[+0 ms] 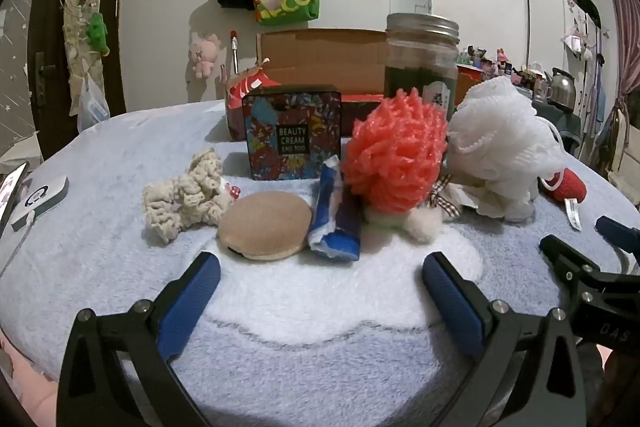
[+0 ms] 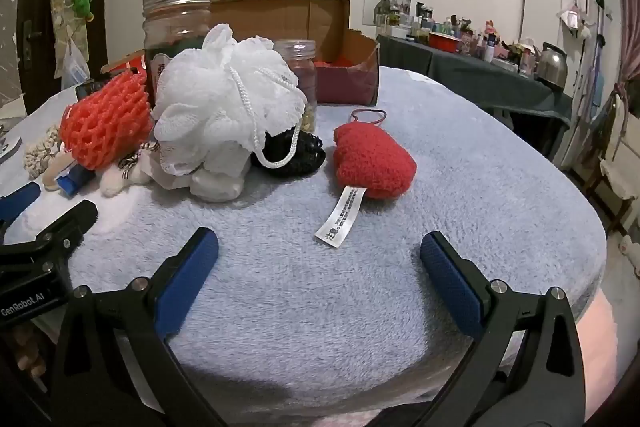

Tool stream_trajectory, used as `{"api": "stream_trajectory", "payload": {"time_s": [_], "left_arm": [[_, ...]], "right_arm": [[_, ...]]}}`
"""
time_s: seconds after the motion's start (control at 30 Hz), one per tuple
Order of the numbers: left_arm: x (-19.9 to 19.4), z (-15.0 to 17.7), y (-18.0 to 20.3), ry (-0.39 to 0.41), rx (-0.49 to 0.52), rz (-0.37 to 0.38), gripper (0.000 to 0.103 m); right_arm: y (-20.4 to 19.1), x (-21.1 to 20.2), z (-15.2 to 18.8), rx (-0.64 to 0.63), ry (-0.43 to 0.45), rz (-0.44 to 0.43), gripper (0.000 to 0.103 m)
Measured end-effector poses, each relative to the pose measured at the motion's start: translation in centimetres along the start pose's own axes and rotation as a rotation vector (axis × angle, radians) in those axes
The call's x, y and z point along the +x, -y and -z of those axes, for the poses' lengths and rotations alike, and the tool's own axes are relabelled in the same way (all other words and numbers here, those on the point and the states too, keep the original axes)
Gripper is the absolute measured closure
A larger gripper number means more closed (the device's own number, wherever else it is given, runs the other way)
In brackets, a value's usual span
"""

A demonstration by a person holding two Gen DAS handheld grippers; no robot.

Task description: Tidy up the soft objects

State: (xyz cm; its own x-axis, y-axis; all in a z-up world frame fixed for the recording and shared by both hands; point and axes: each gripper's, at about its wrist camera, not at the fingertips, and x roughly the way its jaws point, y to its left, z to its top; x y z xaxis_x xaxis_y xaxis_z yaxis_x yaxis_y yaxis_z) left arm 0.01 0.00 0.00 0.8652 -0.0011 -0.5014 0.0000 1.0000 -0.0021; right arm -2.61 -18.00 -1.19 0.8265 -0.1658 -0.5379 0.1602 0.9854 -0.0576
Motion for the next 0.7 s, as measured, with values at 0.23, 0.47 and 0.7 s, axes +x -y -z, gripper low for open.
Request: {"api": "stream_trajectory", "payload": {"time_s": [0.23, 0.47, 0.7], "left_arm": [[0.00, 0.00, -0.01, -0.001, -0.002, 0.001, 0.000], [0.00, 0.00, -0.01, -0.003, -0.002, 0.001, 0.000], [0.01, 0.00, -0.01, -0.004, -0.002, 0.000, 0.000]], "right_arm": [[-0.07, 0.06, -0.05, -0.008, 0.001, 0.008, 0.000], [-0.09, -0.19, 0.02, -0.008, 0.003, 0.006, 0.000], [-0.02, 0.12, -0.08, -0.005, -0.003, 0.006, 0.000]]}}
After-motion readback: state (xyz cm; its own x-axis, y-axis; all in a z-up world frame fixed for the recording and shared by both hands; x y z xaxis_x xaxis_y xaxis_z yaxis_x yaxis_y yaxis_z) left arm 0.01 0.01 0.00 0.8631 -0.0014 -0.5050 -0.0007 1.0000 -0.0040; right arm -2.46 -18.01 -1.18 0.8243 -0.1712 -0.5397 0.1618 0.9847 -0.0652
